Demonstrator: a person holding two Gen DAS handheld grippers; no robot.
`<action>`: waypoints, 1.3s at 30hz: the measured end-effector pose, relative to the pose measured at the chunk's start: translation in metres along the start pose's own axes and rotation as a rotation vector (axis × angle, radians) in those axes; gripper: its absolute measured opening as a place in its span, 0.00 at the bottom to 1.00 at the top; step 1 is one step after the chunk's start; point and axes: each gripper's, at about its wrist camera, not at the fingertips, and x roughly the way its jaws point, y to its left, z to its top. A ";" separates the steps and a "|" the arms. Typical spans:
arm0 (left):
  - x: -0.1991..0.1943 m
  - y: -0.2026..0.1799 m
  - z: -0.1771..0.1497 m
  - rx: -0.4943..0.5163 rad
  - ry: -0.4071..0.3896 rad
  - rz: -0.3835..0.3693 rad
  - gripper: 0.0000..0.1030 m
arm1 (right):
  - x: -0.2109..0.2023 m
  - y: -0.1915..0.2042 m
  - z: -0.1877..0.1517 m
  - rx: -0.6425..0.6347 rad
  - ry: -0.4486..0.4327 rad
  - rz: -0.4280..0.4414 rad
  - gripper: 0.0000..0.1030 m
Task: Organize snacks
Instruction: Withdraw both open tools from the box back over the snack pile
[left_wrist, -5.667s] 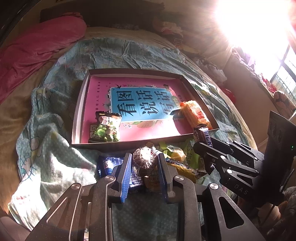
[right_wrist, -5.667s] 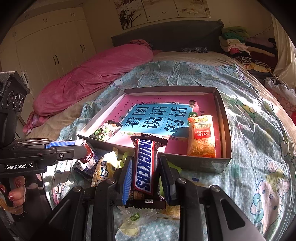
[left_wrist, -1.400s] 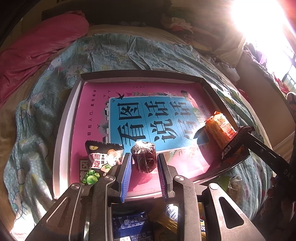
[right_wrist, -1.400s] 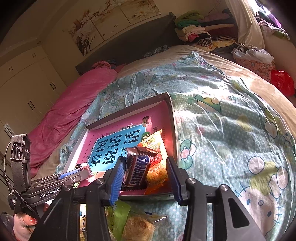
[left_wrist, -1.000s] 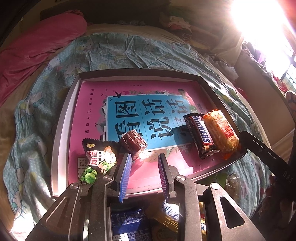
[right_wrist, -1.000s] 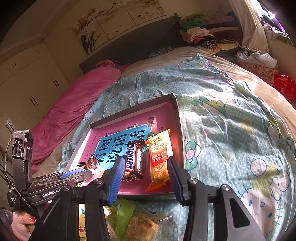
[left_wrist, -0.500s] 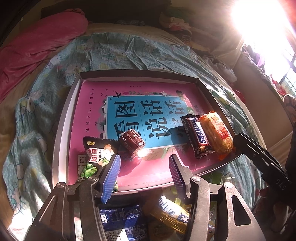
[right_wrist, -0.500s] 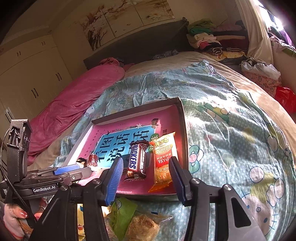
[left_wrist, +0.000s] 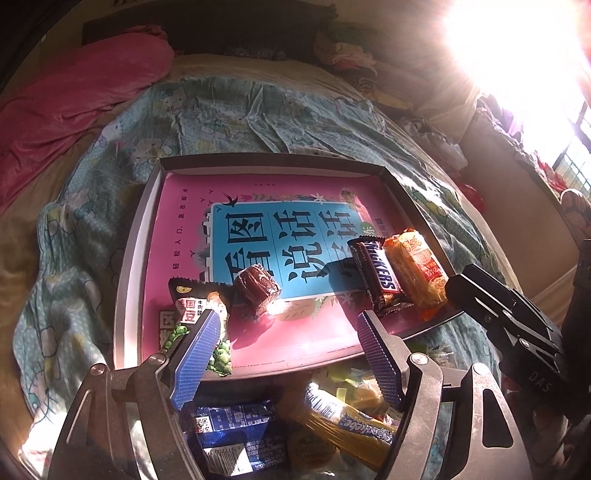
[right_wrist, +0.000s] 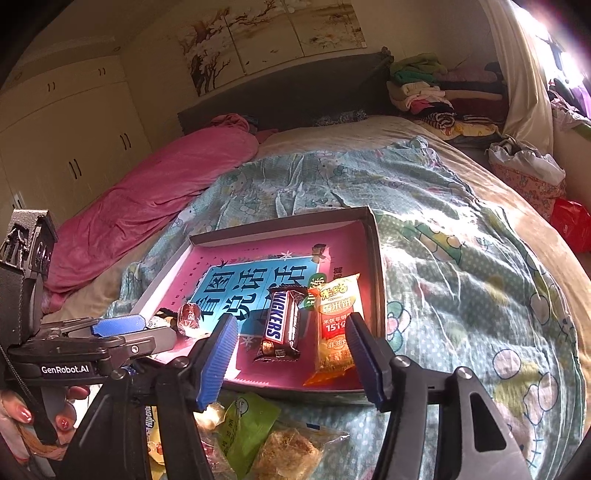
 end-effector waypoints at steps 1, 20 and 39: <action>-0.001 0.000 0.000 -0.006 -0.001 -0.007 0.76 | 0.000 0.000 0.000 0.000 -0.001 0.000 0.59; -0.026 -0.004 -0.006 -0.006 -0.030 -0.001 0.78 | -0.017 0.017 0.002 -0.080 -0.065 0.032 0.67; -0.037 -0.008 -0.014 -0.010 -0.024 -0.010 0.78 | -0.036 0.030 -0.003 -0.146 -0.095 0.058 0.71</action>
